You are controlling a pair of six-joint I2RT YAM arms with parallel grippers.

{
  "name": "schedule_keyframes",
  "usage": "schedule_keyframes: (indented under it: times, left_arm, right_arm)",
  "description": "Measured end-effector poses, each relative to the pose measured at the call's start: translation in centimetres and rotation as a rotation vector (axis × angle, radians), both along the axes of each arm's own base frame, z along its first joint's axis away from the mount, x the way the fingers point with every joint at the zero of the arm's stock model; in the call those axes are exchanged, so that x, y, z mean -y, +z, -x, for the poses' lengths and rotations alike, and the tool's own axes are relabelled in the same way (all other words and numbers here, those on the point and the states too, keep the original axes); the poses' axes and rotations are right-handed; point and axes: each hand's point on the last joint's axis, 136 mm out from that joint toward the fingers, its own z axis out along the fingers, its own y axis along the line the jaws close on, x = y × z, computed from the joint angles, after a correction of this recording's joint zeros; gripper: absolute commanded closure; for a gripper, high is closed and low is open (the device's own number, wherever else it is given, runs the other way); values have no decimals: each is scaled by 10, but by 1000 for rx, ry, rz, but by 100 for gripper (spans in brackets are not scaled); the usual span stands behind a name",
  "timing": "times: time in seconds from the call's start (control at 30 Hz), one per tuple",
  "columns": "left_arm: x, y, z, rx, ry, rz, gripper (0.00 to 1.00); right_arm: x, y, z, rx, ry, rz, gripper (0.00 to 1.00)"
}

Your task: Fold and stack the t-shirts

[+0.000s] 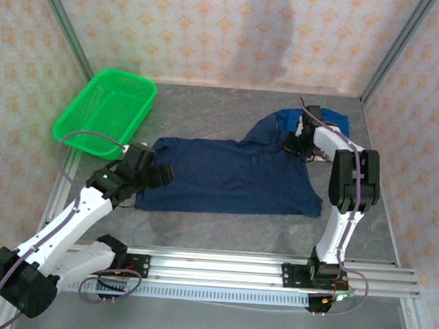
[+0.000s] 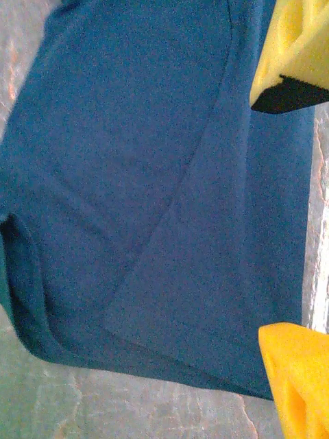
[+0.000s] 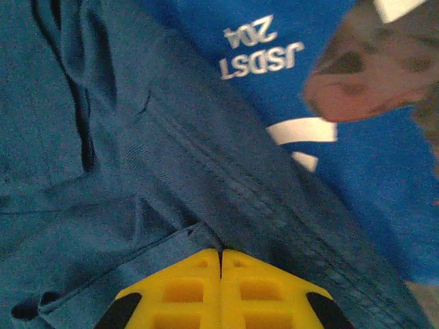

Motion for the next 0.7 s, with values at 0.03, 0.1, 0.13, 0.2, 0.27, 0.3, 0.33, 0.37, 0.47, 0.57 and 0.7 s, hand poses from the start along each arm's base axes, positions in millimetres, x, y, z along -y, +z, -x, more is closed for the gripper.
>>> schedule_keyframes:
  times: [0.03, 0.1, 0.13, 0.2, 0.27, 0.3, 0.33, 0.37, 0.47, 0.57, 0.7]
  left_arm:
    - [-2, -6, 1, -14, 9, -8, 19]
    - [-5, -17, 3, -47, 32, -25, 19]
    - [-7, -23, 4, -64, 42, -33, 19]
    - [-10, -35, 7, -100, 64, -51, 19]
    - [-13, -45, 9, -130, 82, -69, 19]
    - [-15, -48, 9, -140, 94, -77, 19]
    - [-17, -50, 9, -146, 103, -83, 19]
    - [-18, -52, 9, -154, 111, -88, 19]
    - [-23, -58, 8, -174, 136, -101, 19]
    - [-25, -64, 8, -195, 148, -109, 19]
    - [-25, -63, 4, -198, 158, -112, 19]
  right_arm:
    - [2, 1, 0, 4, -10, 2, 100]
    - [7, 2, 0, 6, -35, 6, 100]
    - [9, 2, -1, 8, -42, 9, 100]
    - [12, 1, -1, 5, -60, 17, 100]
    - [15, 0, -1, 5, -80, 32, 100]
    - [17, -1, -1, 3, -90, 37, 100]
    - [18, -2, -1, 1, -98, 42, 95]
    - [19, -2, -1, 1, -106, 45, 83]
    - [21, -2, -1, 1, -119, 45, 63]
    - [21, 2, -1, 16, -141, 34, 47]
    - [19, 32, 25, 68, -196, -15, 33]
